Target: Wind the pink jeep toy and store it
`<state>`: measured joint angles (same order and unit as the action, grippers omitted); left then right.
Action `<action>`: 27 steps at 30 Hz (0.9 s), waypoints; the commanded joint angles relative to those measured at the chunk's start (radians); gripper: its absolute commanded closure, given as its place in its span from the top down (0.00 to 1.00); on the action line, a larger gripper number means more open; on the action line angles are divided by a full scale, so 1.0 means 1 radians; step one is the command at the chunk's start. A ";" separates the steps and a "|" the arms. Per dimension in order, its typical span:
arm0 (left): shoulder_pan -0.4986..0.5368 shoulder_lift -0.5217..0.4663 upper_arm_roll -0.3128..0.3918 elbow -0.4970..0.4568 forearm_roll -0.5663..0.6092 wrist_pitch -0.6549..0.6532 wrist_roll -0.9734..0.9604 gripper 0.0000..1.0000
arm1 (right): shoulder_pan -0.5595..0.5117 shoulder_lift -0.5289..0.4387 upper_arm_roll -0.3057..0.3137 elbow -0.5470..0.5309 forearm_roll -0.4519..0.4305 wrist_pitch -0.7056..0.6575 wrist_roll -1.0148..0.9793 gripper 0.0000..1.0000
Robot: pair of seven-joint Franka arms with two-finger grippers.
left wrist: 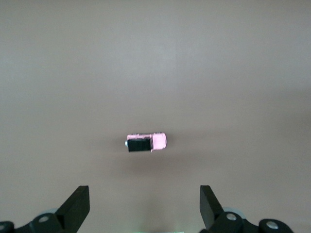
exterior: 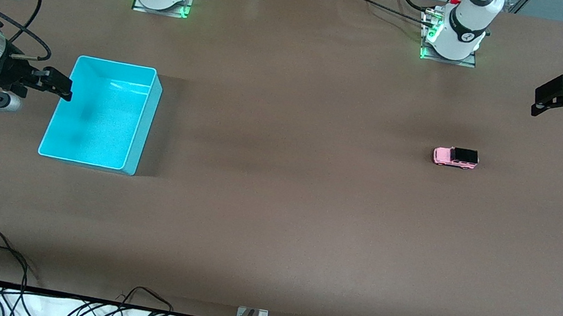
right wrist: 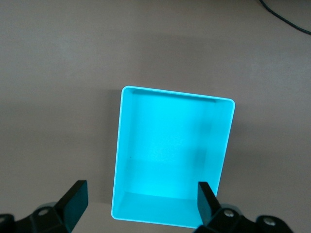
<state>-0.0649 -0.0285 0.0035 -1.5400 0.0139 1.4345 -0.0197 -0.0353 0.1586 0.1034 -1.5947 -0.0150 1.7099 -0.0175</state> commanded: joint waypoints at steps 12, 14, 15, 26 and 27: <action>0.020 0.013 0.010 0.008 -0.022 -0.055 -0.003 1.00 | 0.000 -0.007 0.002 -0.002 0.000 -0.004 -0.002 1.00; 0.020 0.013 0.009 0.008 -0.022 -0.057 -0.003 1.00 | 0.002 -0.007 0.005 -0.001 0.000 -0.003 -0.002 1.00; 0.019 0.013 0.009 0.008 -0.022 -0.057 -0.003 1.00 | 0.002 -0.007 0.005 -0.001 0.000 0.000 -0.002 1.00; 0.031 0.013 0.010 0.006 -0.022 -0.057 -0.003 1.00 | 0.015 -0.008 0.007 0.001 -0.002 0.002 -0.002 1.00; 0.033 0.013 0.010 0.006 -0.022 -0.057 -0.003 1.00 | 0.014 -0.007 0.007 0.001 -0.002 0.002 -0.002 1.00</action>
<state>-0.0491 -0.0172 0.0136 -1.5421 0.0139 1.3934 -0.0197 -0.0313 0.1586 0.1061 -1.5946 -0.0150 1.7107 -0.0174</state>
